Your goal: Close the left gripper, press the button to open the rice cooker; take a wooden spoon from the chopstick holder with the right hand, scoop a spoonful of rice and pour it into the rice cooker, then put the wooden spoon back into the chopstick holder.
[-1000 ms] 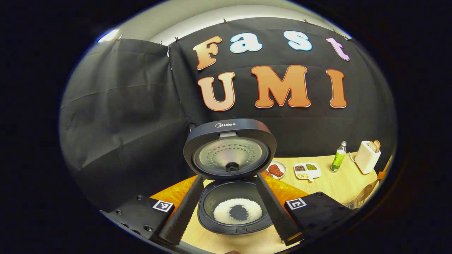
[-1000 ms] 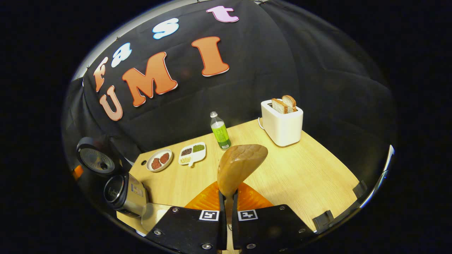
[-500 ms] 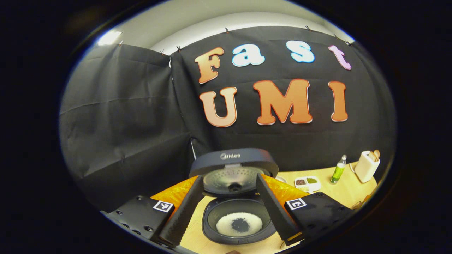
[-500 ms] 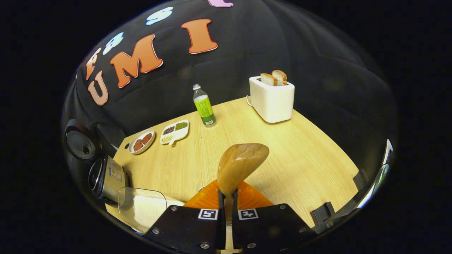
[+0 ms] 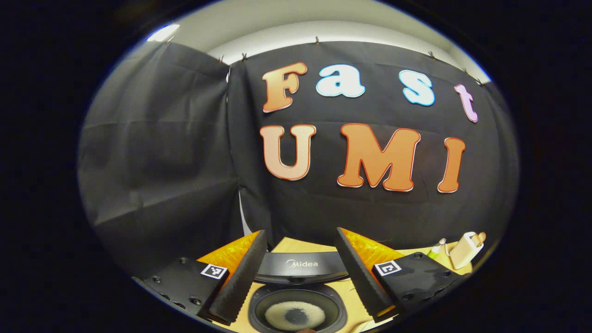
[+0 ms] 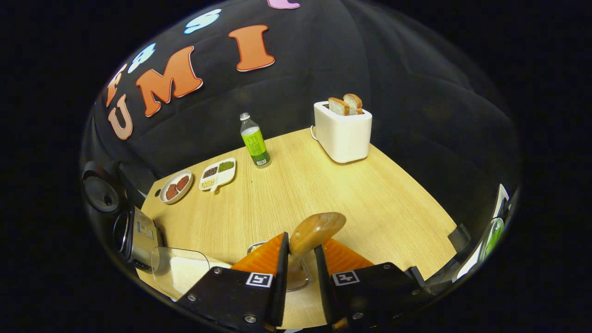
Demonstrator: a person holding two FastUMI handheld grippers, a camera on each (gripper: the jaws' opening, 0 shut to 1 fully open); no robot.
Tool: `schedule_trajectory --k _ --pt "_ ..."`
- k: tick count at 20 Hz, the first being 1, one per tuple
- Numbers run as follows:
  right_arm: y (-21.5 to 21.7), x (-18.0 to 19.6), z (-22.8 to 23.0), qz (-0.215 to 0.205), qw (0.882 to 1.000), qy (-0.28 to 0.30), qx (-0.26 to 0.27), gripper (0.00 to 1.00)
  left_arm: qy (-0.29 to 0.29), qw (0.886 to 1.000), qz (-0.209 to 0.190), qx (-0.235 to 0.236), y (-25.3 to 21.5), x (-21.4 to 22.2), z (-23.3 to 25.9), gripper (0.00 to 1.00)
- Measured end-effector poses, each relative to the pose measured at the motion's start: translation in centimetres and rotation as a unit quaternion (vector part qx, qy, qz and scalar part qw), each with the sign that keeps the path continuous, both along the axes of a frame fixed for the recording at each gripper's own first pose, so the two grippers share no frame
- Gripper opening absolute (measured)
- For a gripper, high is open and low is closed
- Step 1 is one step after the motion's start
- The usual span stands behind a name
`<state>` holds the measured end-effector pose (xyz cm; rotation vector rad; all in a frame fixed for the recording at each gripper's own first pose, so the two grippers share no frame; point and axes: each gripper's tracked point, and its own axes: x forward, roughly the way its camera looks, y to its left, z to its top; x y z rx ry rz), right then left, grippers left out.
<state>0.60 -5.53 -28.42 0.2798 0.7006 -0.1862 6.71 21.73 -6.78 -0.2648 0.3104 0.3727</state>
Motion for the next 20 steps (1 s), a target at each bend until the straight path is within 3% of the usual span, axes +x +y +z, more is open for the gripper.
schedule_trajectory --k 1,3,4,7,9,13,20 --pt "-0.4 -0.2 0.9 -0.005 1.000 -0.007 0.005 0.34 0.021 0.999 -0.005 -0.031 -0.1 0.6 -1.1 0.93" --pt "-1.5 0.0 3.2 -0.015 0.999 -0.030 -0.002 0.44 0.050 0.998 0.002 -0.033 1.0 1.4 -2.4 0.98" --pt "-2.4 0.3 4.8 -0.022 0.998 -0.050 -0.013 0.52 0.065 0.998 -0.003 -0.022 0.9 1.4 -2.5 0.95" --pt "-4.3 0.8 9.6 -0.035 0.993 -0.103 -0.043 0.59 0.112 0.994 -0.019 0.003 0.0 0.9 -4.1 1.00" --pt "-4.7 1.0 12.0 -0.033 0.990 -0.127 -0.056 0.64 0.135 0.990 -0.036 -0.016 -1.5 0.4 -5.5 0.98" --pt "-4.5 1.5 14.5 -0.025 0.984 -0.157 -0.079 0.70 0.236 0.965 -0.077 -0.083 -5.5 -3.1 -10.8 0.99" --pt "-2.8 2.1 14.1 -0.002 0.984 -0.158 -0.086 0.70 0.339 0.930 -0.098 -0.104 -8.4 -7.5 -17.7 0.98"
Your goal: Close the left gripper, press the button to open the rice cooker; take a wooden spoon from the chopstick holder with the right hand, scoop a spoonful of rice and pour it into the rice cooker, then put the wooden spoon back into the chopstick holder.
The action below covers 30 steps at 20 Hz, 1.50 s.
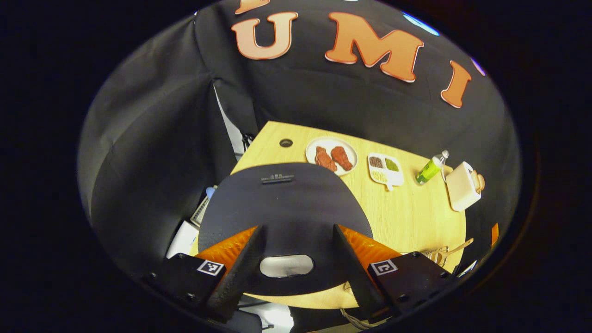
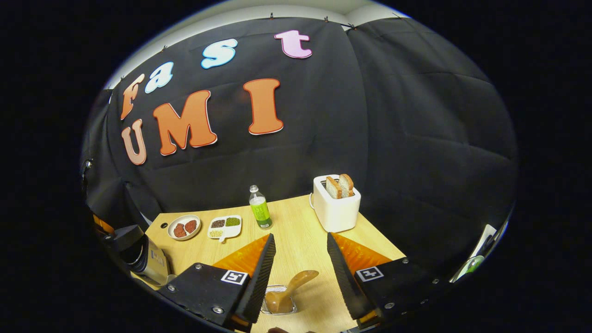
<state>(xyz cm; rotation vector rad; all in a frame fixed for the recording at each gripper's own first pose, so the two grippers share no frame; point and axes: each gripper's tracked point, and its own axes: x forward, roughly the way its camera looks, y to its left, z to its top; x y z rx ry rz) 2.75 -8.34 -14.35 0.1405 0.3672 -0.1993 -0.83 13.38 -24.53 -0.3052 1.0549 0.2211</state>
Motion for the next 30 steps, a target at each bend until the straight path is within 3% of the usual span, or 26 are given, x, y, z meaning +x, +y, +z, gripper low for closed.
schedule_trajectory --k 6,12,16,20,24,30 --pt "0.8 0.6 0.0 0.009 1.000 -0.002 -0.003 0.70 0.100 0.995 -0.008 -0.013 -1.8 -2.1 -4.0 0.99" --pt "1.9 1.2 1.5 0.026 0.999 -0.021 -0.013 0.70 0.097 0.995 0.001 -0.007 -1.6 -1.9 -5.0 0.99" --pt "2.9 1.8 3.8 0.045 0.998 -0.049 -0.020 0.70 0.033 0.999 -0.007 0.019 -1.7 -1.2 -4.9 0.99" --pt "4.3 2.5 7.2 0.067 0.993 -0.089 -0.031 0.70 -0.067 0.998 -0.004 -0.007 -4.0 0.4 -1.8 0.97" --pt "6.3 3.1 10.7 0.084 0.985 -0.145 -0.039 0.70 -0.203 0.977 0.000 0.061 -3.4 3.3 6.4 0.97" --pt "9.5 3.1 13.5 0.118 0.971 -0.201 -0.063 0.70 -0.357 0.921 -0.026 0.153 -5.6 4.1 16.5 0.96"
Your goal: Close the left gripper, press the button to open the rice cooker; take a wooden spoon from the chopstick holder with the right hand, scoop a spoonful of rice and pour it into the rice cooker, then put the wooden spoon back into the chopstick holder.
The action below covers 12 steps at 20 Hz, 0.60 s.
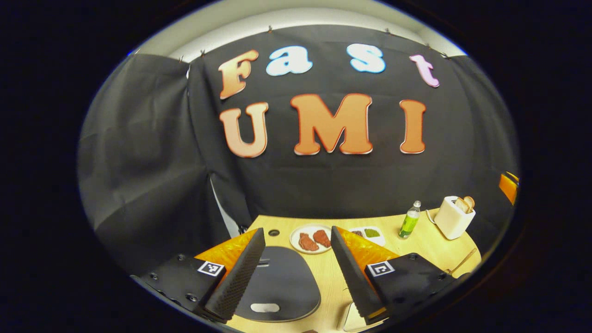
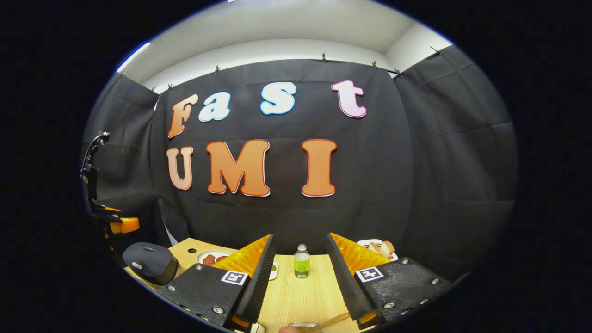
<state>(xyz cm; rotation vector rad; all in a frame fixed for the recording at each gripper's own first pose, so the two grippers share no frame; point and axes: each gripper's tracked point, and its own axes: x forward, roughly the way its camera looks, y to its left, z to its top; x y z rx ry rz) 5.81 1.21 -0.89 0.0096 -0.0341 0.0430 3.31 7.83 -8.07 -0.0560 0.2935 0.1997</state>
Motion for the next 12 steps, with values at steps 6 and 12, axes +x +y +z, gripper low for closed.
schedule_trajectory --k 6,12 --pt "2.1 0.1 -0.6 0.025 1.000 0.007 0.013 0.70 -0.110 0.994 -0.003 0.017 -1.6 -0.9 5.0 0.97" --pt "2.0 -0.3 -1.1 0.018 1.000 0.009 0.020 0.61 -0.136 0.990 -0.019 0.023 -3.1 -1.1 5.2 0.99"
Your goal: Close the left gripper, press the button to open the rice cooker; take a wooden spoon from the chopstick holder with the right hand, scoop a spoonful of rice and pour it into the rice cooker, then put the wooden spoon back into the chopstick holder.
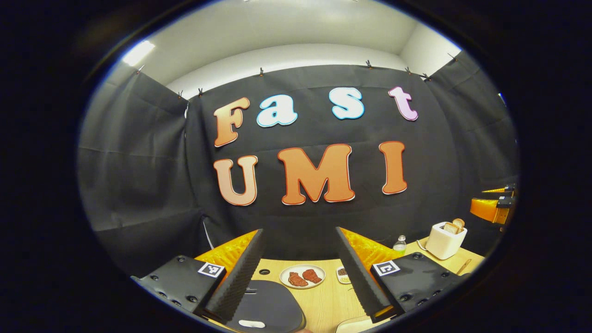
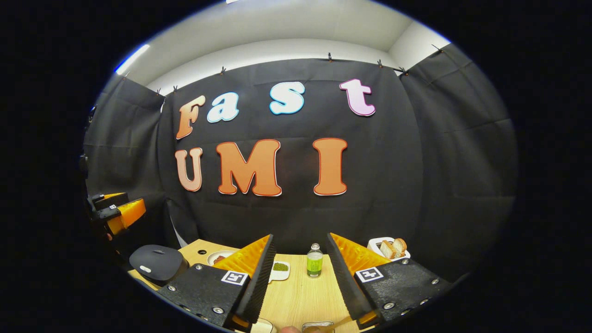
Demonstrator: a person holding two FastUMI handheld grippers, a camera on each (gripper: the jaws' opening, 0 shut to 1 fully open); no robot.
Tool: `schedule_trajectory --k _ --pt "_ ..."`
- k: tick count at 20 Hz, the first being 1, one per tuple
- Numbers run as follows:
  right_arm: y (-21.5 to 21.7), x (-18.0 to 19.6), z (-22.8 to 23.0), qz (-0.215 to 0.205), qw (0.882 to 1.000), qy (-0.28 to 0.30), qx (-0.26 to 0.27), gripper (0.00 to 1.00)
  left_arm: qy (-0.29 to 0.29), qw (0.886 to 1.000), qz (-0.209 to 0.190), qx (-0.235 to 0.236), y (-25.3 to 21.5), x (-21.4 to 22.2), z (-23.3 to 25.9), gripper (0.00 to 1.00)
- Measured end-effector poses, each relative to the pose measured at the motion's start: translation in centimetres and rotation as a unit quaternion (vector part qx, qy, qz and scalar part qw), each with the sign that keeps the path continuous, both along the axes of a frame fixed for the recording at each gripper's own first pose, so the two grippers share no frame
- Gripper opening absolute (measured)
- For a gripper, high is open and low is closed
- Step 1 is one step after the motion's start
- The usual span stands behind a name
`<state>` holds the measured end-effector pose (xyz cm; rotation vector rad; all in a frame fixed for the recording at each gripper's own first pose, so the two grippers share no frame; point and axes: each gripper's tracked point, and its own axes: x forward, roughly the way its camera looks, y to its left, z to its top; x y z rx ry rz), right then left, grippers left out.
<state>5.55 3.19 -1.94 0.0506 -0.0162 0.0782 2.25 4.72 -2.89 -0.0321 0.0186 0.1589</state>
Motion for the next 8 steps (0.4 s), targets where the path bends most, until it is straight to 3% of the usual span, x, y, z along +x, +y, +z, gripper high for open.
schedule_trajectory --k 8 --pt "-0.4 -0.4 -0.8 -0.005 1.000 0.005 -0.002 0.61 0.011 0.998 -0.054 0.014 -4.1 1.0 -0.8 1.00"
